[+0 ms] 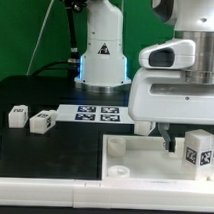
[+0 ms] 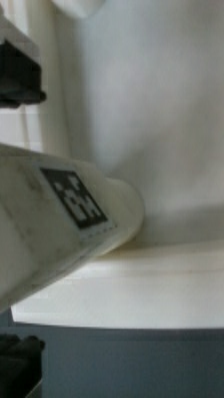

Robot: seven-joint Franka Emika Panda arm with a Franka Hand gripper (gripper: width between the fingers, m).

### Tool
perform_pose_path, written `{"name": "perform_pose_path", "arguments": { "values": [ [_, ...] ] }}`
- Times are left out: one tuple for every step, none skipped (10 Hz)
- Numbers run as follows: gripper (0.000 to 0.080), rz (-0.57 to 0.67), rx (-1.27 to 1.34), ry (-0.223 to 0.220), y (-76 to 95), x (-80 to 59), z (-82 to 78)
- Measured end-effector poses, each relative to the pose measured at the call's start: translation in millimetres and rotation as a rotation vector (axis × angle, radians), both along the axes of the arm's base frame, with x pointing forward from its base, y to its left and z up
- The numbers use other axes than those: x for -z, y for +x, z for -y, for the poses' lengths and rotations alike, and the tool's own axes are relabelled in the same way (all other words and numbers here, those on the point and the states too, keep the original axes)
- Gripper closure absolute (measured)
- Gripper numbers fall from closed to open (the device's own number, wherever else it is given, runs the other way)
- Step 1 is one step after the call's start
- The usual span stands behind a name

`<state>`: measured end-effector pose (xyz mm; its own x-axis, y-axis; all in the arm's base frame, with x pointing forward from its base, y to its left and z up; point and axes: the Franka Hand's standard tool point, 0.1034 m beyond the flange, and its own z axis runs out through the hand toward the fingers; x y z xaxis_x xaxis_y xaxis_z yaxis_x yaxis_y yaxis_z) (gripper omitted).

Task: Assemble one leg

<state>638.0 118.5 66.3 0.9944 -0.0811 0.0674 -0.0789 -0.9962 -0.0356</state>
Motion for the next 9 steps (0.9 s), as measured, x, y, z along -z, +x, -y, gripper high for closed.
{"name": "perform_pose_path", "arguments": {
  "values": [
    [0.0151,0.002,-0.068,-0.011,0.0,0.0,0.1],
    [0.0151,0.006,-0.109,-0.017,0.0,-0.3,-0.9],
    [0.0151,0.012,-0.182,-0.027,-0.1,-0.9,-1.5],
    [0.0151,0.012,-0.216,-0.03,-0.2,-0.7,-1.8],
    [0.0151,0.012,-0.215,-0.03,-0.2,-0.4,-1.2],
    [0.0272,0.012,-0.215,-0.03,-0.2,-0.4,-1.1],
    [0.0411,0.012,-0.214,-0.03,-0.2,-0.4,-1.1],
    [0.0512,0.011,-0.176,-0.026,-0.3,-0.3,-1.3],
    [0.0512,0.009,-0.111,-0.017,-0.4,-0.3,-1.8]
  ]
}}
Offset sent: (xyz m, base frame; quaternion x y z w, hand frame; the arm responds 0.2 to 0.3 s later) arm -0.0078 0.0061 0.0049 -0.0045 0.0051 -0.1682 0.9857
